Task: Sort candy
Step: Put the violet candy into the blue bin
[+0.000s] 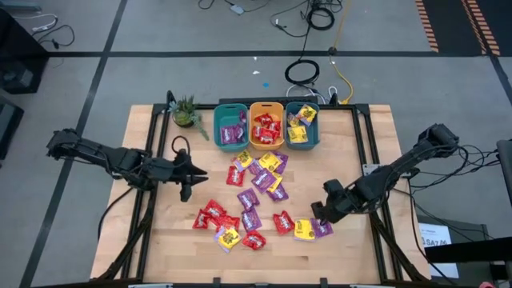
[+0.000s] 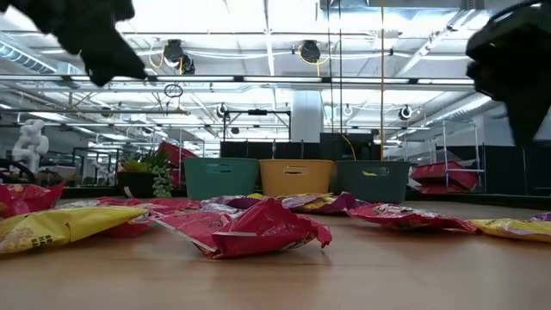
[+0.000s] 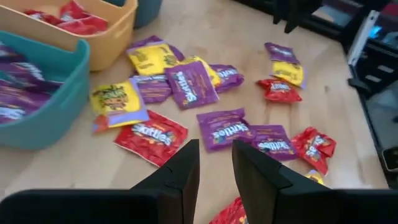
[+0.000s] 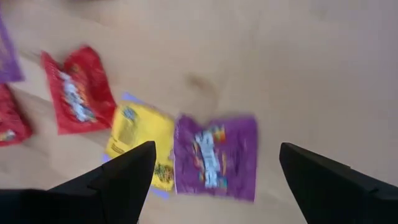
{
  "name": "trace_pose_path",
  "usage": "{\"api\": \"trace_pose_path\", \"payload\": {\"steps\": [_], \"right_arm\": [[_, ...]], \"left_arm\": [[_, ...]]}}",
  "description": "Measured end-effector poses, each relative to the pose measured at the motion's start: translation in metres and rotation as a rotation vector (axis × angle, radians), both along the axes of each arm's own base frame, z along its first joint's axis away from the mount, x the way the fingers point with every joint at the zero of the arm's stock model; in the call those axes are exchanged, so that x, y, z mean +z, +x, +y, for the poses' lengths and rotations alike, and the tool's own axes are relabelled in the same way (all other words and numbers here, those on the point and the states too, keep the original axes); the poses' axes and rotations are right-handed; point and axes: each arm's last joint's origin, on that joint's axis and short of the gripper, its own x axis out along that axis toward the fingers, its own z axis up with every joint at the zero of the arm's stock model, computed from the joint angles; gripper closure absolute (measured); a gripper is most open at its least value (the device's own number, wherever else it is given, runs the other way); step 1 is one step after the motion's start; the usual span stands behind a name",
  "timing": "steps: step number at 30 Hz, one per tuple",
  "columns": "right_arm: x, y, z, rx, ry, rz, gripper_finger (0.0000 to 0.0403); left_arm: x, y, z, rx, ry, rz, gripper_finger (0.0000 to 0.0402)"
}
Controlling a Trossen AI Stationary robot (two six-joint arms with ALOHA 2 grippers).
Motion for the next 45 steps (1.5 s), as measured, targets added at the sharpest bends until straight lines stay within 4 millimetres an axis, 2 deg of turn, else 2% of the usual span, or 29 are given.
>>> {"api": "trace_pose_path", "payload": {"steps": [4,8,12,15,17,20,26,28,29,31,36,41,45], "right_arm": [[-0.02,0.007,0.019,-0.055,0.071,0.068,0.0067],[-0.045,0.018,0.033,-0.126,0.077,0.152,0.0067],[-0.064,0.028,0.039,-0.164,0.034,0.257,0.0068],[-0.069,0.033,0.04,-0.192,0.017,0.311,0.0084],[-0.067,0.035,0.04,-0.221,-0.01,0.331,0.0108],[-0.062,0.037,0.038,-0.247,-0.045,0.366,0.0167],[-0.053,0.045,0.034,-0.275,-0.044,0.37,0.0334],[-0.047,0.051,0.034,-0.275,-0.055,0.353,0.038],[-0.043,0.053,0.033,-0.277,-0.085,0.348,0.039],[-0.031,0.058,0.031,-0.298,-0.155,0.337,0.039],[0.018,0.081,0.019,-0.327,-0.343,0.224,0.0391],[0.073,0.121,-0.016,-0.22,-0.608,-0.011,0.0399],[0.11,0.157,-0.065,-0.064,-0.762,-0.119,0.04]], "left_arm": [[-0.023,-0.004,0.001,-0.003,-0.02,-0.048,0.0297],[-0.037,-0.007,0.002,-0.006,-0.022,-0.049,0.0297],[-0.041,-0.009,0.002,-0.026,0.014,-0.037,0.0297],[-0.039,-0.009,0.002,-0.069,0.084,-0.055,0.0297],[-0.037,-0.01,0.003,-0.091,0.124,-0.074,0.0297],[-0.034,-0.013,0.004,-0.099,0.154,-0.096,0.0297],[-0.033,-0.027,0.007,-0.136,0.183,-0.083,0.0297],[-0.031,-0.033,0.01,-0.126,0.194,-0.088,0.0297],[-0.03,-0.036,0.011,-0.114,0.198,-0.098,0.0297],[-0.028,-0.043,0.013,-0.111,0.208,-0.12,0.0297],[-0.022,-0.055,0.017,-0.109,0.208,-0.197,0.0297],[-0.019,-0.061,0.018,-0.103,0.198,-0.237,0.0297],[-0.021,-0.061,0.018,-0.103,0.198,-0.223,0.0297]]}}
